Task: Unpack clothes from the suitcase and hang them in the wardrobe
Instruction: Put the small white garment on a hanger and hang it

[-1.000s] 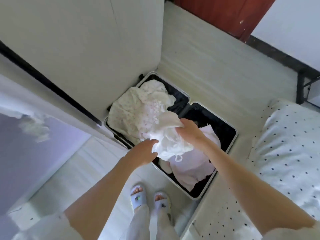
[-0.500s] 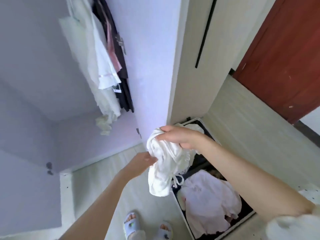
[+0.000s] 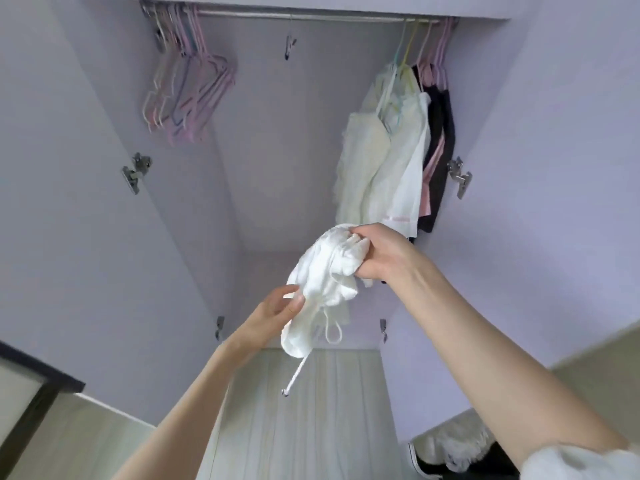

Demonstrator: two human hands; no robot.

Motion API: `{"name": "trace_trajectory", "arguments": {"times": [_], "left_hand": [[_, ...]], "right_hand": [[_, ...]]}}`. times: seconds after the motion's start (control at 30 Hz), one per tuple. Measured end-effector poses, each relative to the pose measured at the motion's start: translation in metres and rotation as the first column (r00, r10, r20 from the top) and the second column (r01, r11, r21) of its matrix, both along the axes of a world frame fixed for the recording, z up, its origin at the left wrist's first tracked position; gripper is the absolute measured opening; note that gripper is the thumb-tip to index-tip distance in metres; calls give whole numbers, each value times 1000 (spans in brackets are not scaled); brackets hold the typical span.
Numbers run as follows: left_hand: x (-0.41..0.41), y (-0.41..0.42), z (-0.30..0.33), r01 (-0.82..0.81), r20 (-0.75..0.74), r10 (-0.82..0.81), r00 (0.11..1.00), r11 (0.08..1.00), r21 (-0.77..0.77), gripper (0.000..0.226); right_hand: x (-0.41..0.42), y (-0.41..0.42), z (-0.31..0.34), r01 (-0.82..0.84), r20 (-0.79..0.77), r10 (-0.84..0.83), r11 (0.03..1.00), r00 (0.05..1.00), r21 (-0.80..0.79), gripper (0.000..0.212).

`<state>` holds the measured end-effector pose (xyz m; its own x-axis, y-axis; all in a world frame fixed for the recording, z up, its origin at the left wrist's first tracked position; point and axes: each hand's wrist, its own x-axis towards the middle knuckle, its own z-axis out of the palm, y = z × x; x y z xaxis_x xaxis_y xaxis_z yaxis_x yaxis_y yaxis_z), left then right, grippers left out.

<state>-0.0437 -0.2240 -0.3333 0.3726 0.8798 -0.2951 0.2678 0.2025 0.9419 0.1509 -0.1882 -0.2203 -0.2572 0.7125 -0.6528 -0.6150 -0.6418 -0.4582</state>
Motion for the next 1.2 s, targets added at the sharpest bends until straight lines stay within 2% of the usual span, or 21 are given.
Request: {"name": "trace_trajectory", "arguments": {"times": [0.07, 0.1, 0.13, 0.2, 0.27, 0.3, 0.33, 0.37, 0.43, 0.47, 0.53, 0.63, 0.73, 0.77, 0.83, 0.97, 1.07, 1.13, 1.2], "left_hand": [[-15, 23, 2, 64, 45, -66, 997, 997, 48, 82], [-15, 33, 5, 56, 27, -58, 998, 994, 93, 81], [-17, 45, 6, 15, 11, -17, 1000, 991, 136, 71], [-22, 69, 16, -90, 20, 88, 996, 975, 205, 41], [-29, 87, 30, -92, 41, 86, 995, 978, 188, 38], [-35, 98, 35, -78, 66, 69, 995, 986, 146, 41], [-40, 108, 38, -65, 101, 56, 993, 993, 95, 42], [-45, 119, 41, -69, 140, 62, 988, 997, 45, 43], [-52, 141, 47, -111, 190, 114, 975, 993, -25, 60], [-52, 156, 48, -120, 202, 128, 971, 992, -48, 71], [-50, 175, 52, -126, 212, 135, 968, 990, -58, 72], [-40, 208, 53, -155, 186, 162, 969, 987, -50, 52], [-31, 245, 59, -267, 176, 271, 946, 963, -44, 46], [-30, 253, 61, -306, 159, 310, 937, 951, -48, 45], [-28, 274, 65, -355, 109, 357, 928, 934, -31, 47], [-27, 304, 70, -427, 80, 427, 901, 904, -22, 54], [-29, 316, 76, -448, 104, 449, 888, 893, -27, 50], [-32, 327, 77, -427, 117, 427, 897, 904, -22, 53], [-34, 336, 78, -431, 117, 431, 895, 902, -21, 51]], "right_hand": [[-25, 29, 8, 32, -112, -35, 999, 993, -29, 35], [-34, 41, 7, 43, -162, -51, 998, 986, -51, 36], [-45, 55, 6, 21, -256, -38, 997, 966, -68, 35], [-62, 87, 7, -8, -331, -9, 999, 944, -51, 32], [-68, 105, 17, 17, -321, 2, 998, 947, 56, 26], [-70, 114, 22, 40, -239, -10, 992, 971, 120, 19], [-70, 121, 24, 75, -84, -59, 978, 995, 195, 7], [-69, 125, 24, 82, 128, -116, 965, 985, 247, 11], [-64, 135, 14, -89, 527, -91, 948, 845, 306, 26], [-62, 142, 9, -196, 630, -53, 927, 775, 319, 28], [-58, 146, -3, -385, 664, 71, 858, 744, 339, 26], [-49, 166, -14, -635, 710, 257, 697, 655, 334, 37], [-43, 199, -14, -769, 777, 313, 556, 546, 316, 51], [-46, 205, -13, -805, 835, 271, 514, 478, 295, 55], [-47, 229, -14, -853, 940, 55, 439, 338, 281, 59], [-56, 270, -18, -819, 927, -231, 440, 294, 369, 31], [-64, 290, -18, -825, 934, -232, 445, 270, 349, 24], [-69, 303, -20, -846, 951, -213, 441, 225, 300, 29], [-74, 313, -20, -863, 948, -264, 423, 175, 277, 22]]}}
